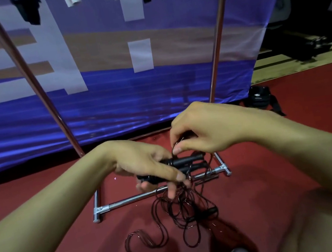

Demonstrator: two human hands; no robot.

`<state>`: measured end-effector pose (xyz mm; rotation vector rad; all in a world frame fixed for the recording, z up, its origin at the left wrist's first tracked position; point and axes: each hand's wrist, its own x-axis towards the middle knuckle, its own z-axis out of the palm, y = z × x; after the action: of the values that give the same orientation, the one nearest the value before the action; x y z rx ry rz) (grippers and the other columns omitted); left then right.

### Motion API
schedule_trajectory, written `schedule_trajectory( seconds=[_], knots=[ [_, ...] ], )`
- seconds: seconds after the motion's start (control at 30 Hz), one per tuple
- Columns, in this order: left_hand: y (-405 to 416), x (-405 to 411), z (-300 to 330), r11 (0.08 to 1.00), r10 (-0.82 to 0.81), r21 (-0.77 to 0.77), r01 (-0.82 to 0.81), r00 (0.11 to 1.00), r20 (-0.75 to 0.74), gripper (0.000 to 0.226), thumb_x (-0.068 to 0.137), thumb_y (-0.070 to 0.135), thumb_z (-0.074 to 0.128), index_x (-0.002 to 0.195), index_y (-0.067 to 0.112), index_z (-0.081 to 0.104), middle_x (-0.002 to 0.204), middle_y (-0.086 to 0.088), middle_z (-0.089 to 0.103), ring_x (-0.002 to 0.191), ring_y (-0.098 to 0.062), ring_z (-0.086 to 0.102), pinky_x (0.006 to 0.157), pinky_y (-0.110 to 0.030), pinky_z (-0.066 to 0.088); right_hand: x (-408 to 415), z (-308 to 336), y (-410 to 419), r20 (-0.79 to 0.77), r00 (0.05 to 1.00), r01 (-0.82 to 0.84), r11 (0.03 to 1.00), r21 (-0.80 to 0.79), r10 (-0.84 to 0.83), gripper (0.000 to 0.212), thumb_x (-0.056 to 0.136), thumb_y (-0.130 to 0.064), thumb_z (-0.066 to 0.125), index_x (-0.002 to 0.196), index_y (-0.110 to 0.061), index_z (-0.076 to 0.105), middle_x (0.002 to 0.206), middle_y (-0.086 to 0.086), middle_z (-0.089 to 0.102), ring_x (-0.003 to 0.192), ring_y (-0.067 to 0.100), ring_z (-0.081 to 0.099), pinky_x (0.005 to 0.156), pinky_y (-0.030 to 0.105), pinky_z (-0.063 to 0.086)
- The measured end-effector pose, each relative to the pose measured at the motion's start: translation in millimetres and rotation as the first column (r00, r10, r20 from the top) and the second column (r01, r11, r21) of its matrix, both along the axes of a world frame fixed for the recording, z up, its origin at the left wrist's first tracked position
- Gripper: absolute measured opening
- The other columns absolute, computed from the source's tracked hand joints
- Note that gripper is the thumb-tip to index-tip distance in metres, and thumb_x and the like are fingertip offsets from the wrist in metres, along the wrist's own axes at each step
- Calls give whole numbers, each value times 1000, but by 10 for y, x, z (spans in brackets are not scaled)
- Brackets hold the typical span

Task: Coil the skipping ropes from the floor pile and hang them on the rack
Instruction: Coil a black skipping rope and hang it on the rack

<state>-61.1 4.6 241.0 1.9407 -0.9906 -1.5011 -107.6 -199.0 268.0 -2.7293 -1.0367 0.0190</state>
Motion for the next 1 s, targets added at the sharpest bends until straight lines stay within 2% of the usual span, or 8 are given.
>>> schedule_trajectory(
  seconds=[0.1, 0.23, 0.37, 0.47, 0.6, 0.8, 0.9, 1.0],
  knots=[
    [-12, -28, 32, 982, 187, -26, -187, 982, 7, 27, 106, 32, 53, 115, 8, 61, 110, -12, 78, 68, -22, 74, 60, -29, 59, -74, 38, 21, 160, 986, 55, 997, -45, -47, 16, 95, -44, 64, 100, -34, 76, 86, -14, 70, 81, 9, 64, 74, 40, 55],
    [-53, -91, 5, 962, 258, -118, -247, 963, 81, 33, 108, 34, 48, 106, 2, 56, 105, -11, 79, 97, -27, 77, 72, -26, 61, -116, 51, -6, 101, 991, 88, 995, 47, -92, 19, 95, -41, 64, 104, -33, 80, 84, -12, 73, 74, 3, 61, 72, 32, 53],
    [47, -15, 15, 845, 432, -313, -434, 898, -78, 22, 104, 20, 59, 113, 0, 55, 89, -6, 61, 59, -15, 56, 54, -27, 52, -82, 25, -150, 90, 992, 77, 982, 170, -93, 35, 99, -34, 59, 133, -36, 68, 78, -19, 66, 74, -2, 61, 69, 20, 47],
    [120, 43, 36, 804, 407, -340, -488, 868, -285, 36, 99, 25, 66, 127, 5, 54, 88, -1, 50, 60, -10, 40, 51, -22, 38, -55, -17, -184, 172, 984, 22, 991, 135, -45, 43, 101, -26, 61, 144, -30, 60, 75, -31, 46, 73, -15, 49, 71, 7, 36],
    [63, 66, 12, 746, 433, -333, -577, 800, -416, 57, 96, 62, 51, 122, 11, 56, 88, -1, 53, 61, -12, 40, 53, -26, 31, -20, -124, -242, 364, 931, -48, 990, 130, -3, 41, 102, -33, 55, 142, -26, 61, 92, -11, 62, 76, 10, 58, 63, 36, 56],
    [-188, 28, 56, 558, 599, -375, -741, 672, -436, 41, 93, 60, 58, 89, 19, 61, 75, 1, 49, 55, -11, 31, 46, -22, 26, -31, -306, -246, 618, 774, -57, 957, 284, -137, 27, 101, -24, 68, 125, -14, 74, 95, -4, 74, 79, 15, 71, 60, 38, 60],
    [-260, 70, 86, 476, 682, -409, -779, 620, -388, 36, 99, 52, 58, 89, 17, 58, 71, 2, 47, 50, -9, 29, 41, -20, 23, 1, -346, -219, 418, 860, 60, 871, 488, -293, 13, 98, -27, 71, 104, -15, 71, 80, -22, 70, 71, -6, 65, 66, 24, 55],
    [-227, 151, 103, 403, 735, -460, -791, 579, -352, 30, 104, 44, 53, 101, 14, 57, 66, 2, 47, 44, -6, 27, 37, -18, 21, 55, -383, -280, 45, 953, 251, 863, 438, -300, 14, 104, -31, 58, 96, -20, 61, 64, -18, 65, 58, 1, 61, 61, 19, 42]
  ],
)
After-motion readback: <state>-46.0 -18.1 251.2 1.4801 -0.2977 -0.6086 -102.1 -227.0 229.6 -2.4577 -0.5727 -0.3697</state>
